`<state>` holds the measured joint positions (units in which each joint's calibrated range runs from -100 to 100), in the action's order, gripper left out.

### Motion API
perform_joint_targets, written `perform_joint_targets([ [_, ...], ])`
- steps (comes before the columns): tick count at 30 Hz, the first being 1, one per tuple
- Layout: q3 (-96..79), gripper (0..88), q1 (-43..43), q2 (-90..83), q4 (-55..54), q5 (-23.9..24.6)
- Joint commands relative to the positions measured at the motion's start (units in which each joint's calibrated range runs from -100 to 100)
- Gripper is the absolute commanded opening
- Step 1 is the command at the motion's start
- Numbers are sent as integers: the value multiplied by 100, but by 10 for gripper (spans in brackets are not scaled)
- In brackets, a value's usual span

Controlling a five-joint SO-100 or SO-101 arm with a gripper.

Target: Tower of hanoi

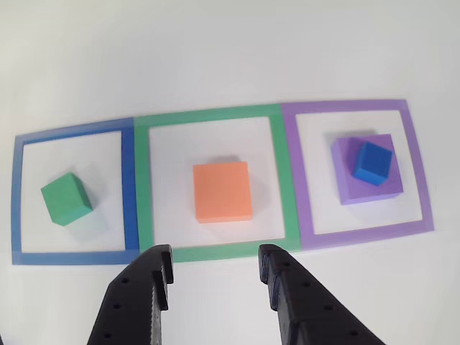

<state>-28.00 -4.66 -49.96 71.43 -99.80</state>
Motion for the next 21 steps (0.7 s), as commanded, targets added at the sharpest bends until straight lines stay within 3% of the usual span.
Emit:
perform_joint_targets([
  [1,51,110,455,132,-299,-20],
  [10,-857,198,1431,284,-1230,-20],
  [15,-1866,288,1713,140,-2161,-20],
  [21,-3056,320,1934,108,-3618,-20],
])
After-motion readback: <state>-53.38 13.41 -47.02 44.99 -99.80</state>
